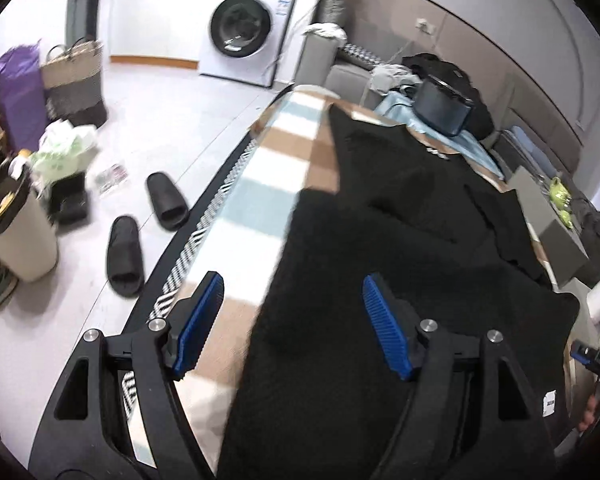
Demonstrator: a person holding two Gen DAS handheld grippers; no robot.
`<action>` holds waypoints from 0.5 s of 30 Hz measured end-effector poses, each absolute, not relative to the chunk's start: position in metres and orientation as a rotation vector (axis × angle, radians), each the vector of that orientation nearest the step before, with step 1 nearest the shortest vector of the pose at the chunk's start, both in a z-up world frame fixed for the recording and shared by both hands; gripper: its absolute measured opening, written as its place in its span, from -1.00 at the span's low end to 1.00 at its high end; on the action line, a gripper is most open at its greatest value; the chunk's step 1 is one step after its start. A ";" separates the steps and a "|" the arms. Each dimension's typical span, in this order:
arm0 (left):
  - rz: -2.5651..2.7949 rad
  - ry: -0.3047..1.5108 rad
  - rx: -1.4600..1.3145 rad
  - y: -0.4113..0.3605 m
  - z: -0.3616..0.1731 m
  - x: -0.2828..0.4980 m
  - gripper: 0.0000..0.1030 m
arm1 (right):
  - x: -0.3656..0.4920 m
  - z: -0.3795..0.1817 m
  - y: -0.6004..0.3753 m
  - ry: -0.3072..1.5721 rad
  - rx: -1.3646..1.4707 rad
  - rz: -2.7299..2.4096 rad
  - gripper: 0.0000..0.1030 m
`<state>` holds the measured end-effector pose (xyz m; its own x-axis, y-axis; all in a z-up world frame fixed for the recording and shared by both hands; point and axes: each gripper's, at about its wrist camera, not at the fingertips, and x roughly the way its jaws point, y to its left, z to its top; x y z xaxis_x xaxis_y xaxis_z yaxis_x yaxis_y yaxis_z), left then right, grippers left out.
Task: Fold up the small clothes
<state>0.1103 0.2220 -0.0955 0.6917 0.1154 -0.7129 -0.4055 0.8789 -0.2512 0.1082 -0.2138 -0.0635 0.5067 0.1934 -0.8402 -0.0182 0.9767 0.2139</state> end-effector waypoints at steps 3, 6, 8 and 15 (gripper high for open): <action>0.337 0.773 -0.418 0.227 -0.101 0.096 0.35 | 0.101 -0.070 -0.214 1.038 0.127 0.093 0.24; 0.338 0.780 -0.439 0.229 -0.103 0.086 0.35 | 0.101 -0.076 -0.214 1.039 0.146 0.111 0.19; 0.337 0.790 -0.441 0.228 -0.104 0.084 0.35 | 0.107 -0.079 -0.211 1.027 0.140 0.131 0.13; 0.320 0.786 -0.422 0.214 -0.093 0.103 0.35 | 0.130 -0.085 -0.190 1.020 0.081 0.176 -0.91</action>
<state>0.1035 0.2140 -0.0927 0.6664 0.1206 -0.7358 -0.4278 0.8701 -0.2448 0.1303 -0.1897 -0.0852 0.5105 0.1833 -0.8401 -0.1082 0.9829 0.1487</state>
